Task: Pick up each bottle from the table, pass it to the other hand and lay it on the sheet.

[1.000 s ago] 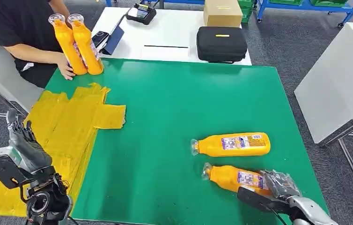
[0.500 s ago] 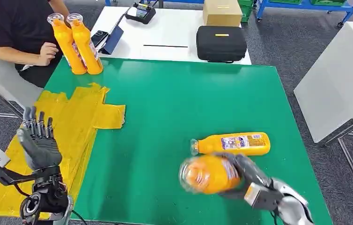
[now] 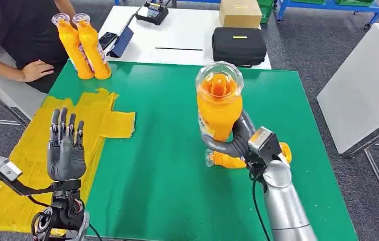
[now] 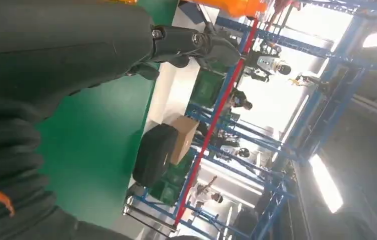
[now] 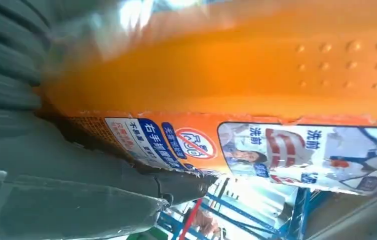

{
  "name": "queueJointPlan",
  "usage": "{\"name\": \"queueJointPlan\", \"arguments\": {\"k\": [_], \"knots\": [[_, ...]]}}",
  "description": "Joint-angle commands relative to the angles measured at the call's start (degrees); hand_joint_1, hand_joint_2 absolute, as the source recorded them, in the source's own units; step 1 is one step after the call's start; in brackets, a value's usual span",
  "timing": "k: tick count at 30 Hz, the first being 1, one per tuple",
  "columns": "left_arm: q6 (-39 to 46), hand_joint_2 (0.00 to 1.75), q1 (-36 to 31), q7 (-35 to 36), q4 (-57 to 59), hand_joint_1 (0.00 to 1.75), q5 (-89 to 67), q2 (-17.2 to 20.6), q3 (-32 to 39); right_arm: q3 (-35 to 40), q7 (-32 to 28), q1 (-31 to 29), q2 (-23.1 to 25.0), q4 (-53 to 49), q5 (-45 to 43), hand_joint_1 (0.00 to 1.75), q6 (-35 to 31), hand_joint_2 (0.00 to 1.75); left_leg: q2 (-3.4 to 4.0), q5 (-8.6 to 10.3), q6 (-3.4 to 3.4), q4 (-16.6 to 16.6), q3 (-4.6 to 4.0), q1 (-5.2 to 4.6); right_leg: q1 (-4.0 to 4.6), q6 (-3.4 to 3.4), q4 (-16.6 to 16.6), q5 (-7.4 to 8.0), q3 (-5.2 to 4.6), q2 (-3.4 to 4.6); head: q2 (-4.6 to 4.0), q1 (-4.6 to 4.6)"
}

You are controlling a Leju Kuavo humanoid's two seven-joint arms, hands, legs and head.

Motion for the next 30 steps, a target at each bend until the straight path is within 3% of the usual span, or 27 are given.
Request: {"name": "queueJointPlan", "arguments": {"k": [1, 6, 7, 8, 9, 10, 12, 15, 19, 22, 24, 30], "knots": [[-0.03, 1.75, -1.85, 0.11, 2.78, 0.00, 0.13, 1.27, -0.94, 1.16, -0.12, -3.89, 1.50, 6.74, -0.23, 1.75, -0.32, 1.75, 0.13, -0.07, -0.08, -0.05, 0.21, -0.02, -0.01, -0.07, -0.02, -0.05, 0.16, 0.03, 0.00, 0.00], [-1.28, 1.75, -2.19, 0.23, 2.88, 0.00, 0.78, 1.38, -1.80, 2.85, 2.18, -4.92, 1.45, 10.28, -0.46, 1.75, -2.43, 1.75, 0.14, -0.07, -0.10, -0.03, 0.17, -0.04, -0.02, -0.08, 0.01, -0.06, 0.10, 0.02, 0.00, 0.00], [-2.15, 1.75, -2.60, 0.43, 2.87, 0.00, 1.29, 1.86, -2.94, 5.49, 2.49, -6.03, 1.41, 14.53, 0.72, 1.75, -6.45, 1.75, 0.14, -0.06, -0.09, -0.03, 0.15, -0.03, -0.01, -0.07, 0.00, -0.04, 0.09, 0.03, 0.00, -0.02], [-2.14, 1.75, -2.61, 0.38, 2.67, 0.00, 1.25, 1.90, -3.50, 8.60, 4.25, -6.69, 1.75, 17.06, 6.74, 1.75, -14.71, 1.75, 0.13, -0.03, -0.06, -0.04, 0.10, -0.02, -0.01, -0.05, -0.02, -0.01, 0.04, 0.05, 0.00, -0.02], [-2.15, 1.75, -2.37, 0.21, 2.11, 0.00, 0.97, 2.04, -4.02, 13.57, 8.27, -7.35, 1.91, 18.75, 17.31, 1.75, -26.74, 1.75, 0.23, -0.06, -0.09, -0.06, 0.20, -0.02, 0.00, -0.08, -0.04, 0.00, 0.11, 0.12, 0.00, 0.00], [-2.60, 1.75, -2.20, 0.30, 1.53, 0.00, 0.51, 2.43, -4.91, 18.68, 12.22, -8.02, 3.39, 20.63, 26.03, 1.75, -34.03, 1.75, 0.29, -0.06, -0.08, -0.06, 0.17, 0.01, 0.03, -0.07, -0.06, 0.03, 0.08, 0.20, 0.00, -0.02], [-2.81, 1.75, -2.91, 0.60, 2.07, 0.00, -0.10, 2.23, -5.86, 22.14, 12.78, -7.21, 5.92, 20.77, 26.63, 1.75, -32.80, 1.75, 0.56, -0.12, -0.12, -0.06, 0.23, 0.02, 0.03, -0.11, -0.02, 0.04, 0.06, 0.46, 0.00, 0.00], [-2.31, 1.75, -4.31, 1.47, 2.53, 0.00, -1.74, 1.58, -7.39, 29.39, 20.15, -5.90, 6.97, 19.13, 33.67, 1.75, -35.38, 1.75, 0.27, -0.06, -0.10, -0.04, 0.06, 0.03, 0.04, -0.10, 0.01, 0.00, -0.04, 0.18, 0.00, 0.02], [-3.01, 1.75, -5.97, 3.94, 3.70, 0.00, -2.73, 0.96, -9.54, 36.69, 26.35, -3.90, 6.94, 18.58, 38.28, 1.75, -32.91, 1.75, 0.03, -0.07, -0.10, -0.06, 0.15, 0.05, 0.06, -0.08, -0.01, -0.10, 0.08, -0.07, 0.00, 0.00], [-3.12, 1.75, -7.24, 4.20, 5.15, 0.00, -2.78, 0.70, -10.59, 37.94, 27.42, -4.03, 7.33, 18.76, 37.95, 1.75, -32.71, 1.75, 0.02, -0.19, -0.13, -0.08, 0.45, 0.02, 0.03, -0.11, -0.01, -0.24, 0.38, -0.15, 0.00, -0.02], [-3.19, 1.75, -7.52, 4.28, 5.15, 0.00, -2.77, 0.59, -11.30, 38.16, 28.26, -4.69, 7.53, 18.44, 37.34, 1.75, -32.03, 1.75, -0.02, -0.01, -0.05, -0.05, 0.00, 0.02, 0.00, -0.05, 0.02, -0.08, -0.05, -0.10, 0.00, 0.00], [-2.84, 1.75, -7.09, 4.96, 3.66, 0.00, -2.17, 0.89, -13.35, 39.87, 28.64, -6.27, 8.16, 18.84, 37.04, 1.75, -31.06, 1.75, 0.06, -0.05, -0.09, -0.01, 0.00, -0.04, -0.05, -0.09, 0.07, -0.09, -0.06, -0.04, 0.00, 0.02]]}}
